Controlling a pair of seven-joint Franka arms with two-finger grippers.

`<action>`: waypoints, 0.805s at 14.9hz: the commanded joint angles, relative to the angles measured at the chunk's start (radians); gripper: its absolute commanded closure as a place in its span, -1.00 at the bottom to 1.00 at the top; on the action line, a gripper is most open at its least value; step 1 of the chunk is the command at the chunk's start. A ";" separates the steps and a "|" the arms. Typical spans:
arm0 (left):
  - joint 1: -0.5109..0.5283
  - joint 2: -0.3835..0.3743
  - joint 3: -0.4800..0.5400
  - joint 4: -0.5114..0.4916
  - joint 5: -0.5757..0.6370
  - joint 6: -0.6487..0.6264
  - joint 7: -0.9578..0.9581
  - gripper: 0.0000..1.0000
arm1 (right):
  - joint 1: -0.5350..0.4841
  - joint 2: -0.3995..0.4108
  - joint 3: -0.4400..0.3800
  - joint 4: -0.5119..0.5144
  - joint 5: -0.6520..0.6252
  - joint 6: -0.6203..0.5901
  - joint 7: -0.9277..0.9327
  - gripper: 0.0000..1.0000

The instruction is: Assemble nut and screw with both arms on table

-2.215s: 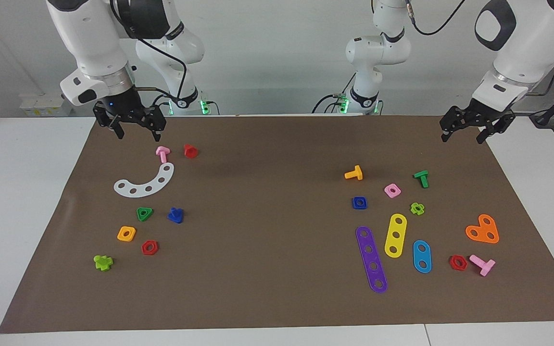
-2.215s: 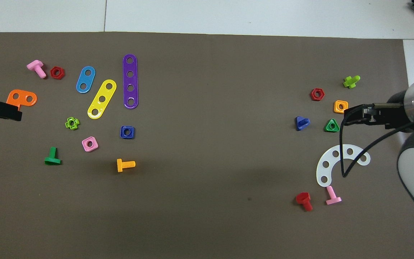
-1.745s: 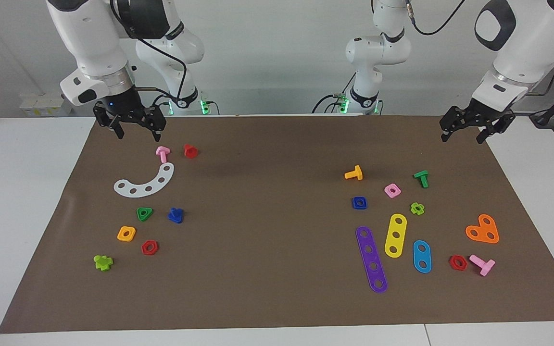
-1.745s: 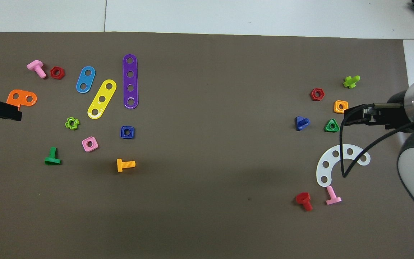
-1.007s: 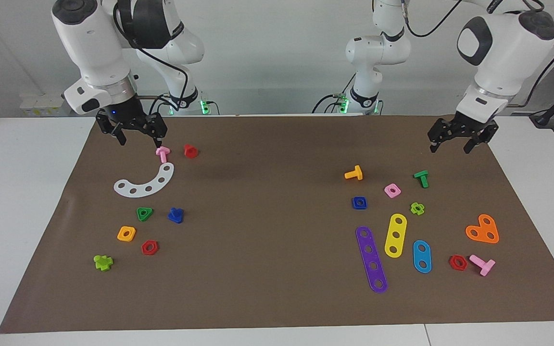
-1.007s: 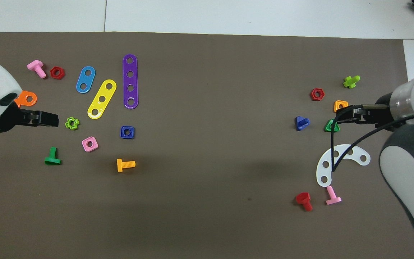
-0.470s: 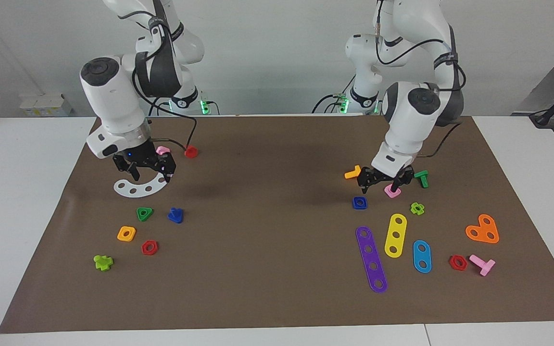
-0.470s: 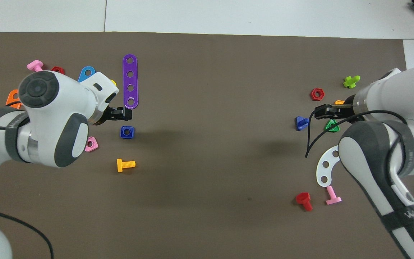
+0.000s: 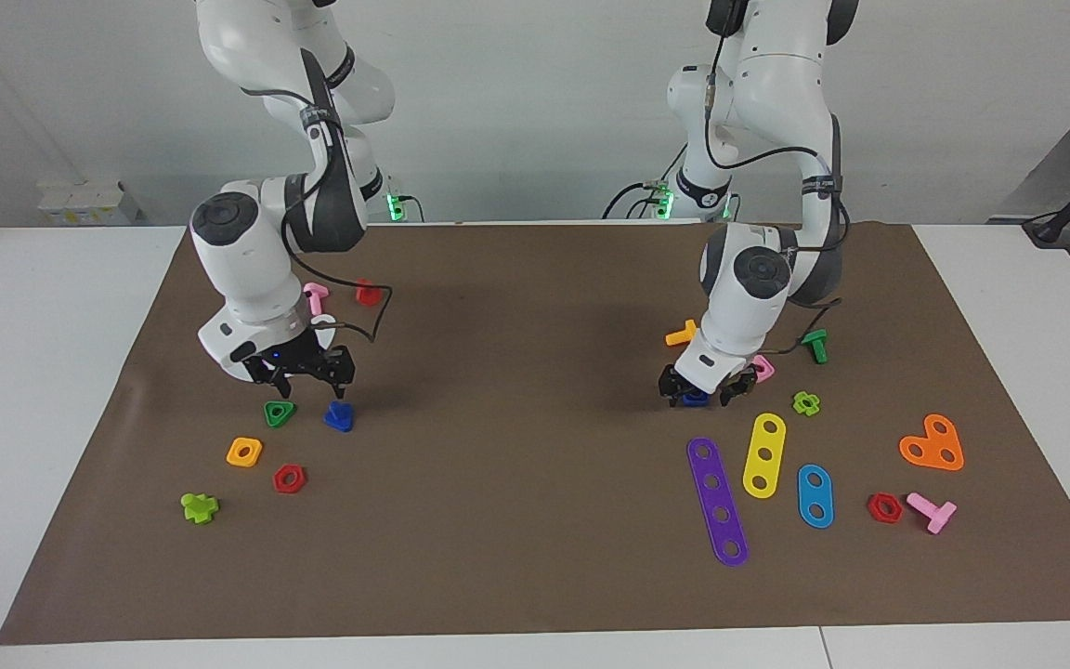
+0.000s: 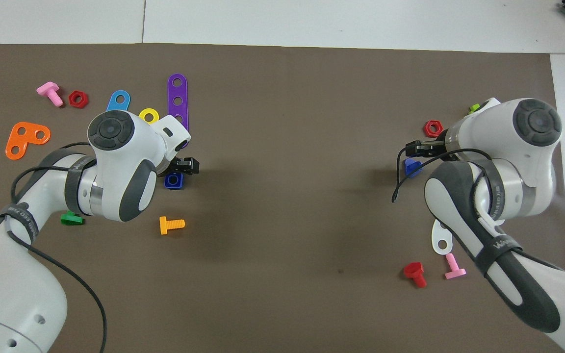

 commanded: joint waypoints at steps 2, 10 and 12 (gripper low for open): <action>-0.008 -0.039 0.015 -0.064 0.001 -0.028 0.041 -0.70 | 0.005 0.022 0.004 -0.041 0.018 0.071 -0.034 -0.45; -0.011 -0.052 0.012 -0.061 0.000 -0.099 0.041 0.66 | 0.007 0.011 0.004 -0.110 0.015 0.125 -0.057 0.99; -0.013 -0.049 0.012 -0.053 -0.002 -0.099 0.037 1.00 | 0.007 0.007 0.013 -0.099 0.015 0.113 -0.062 1.00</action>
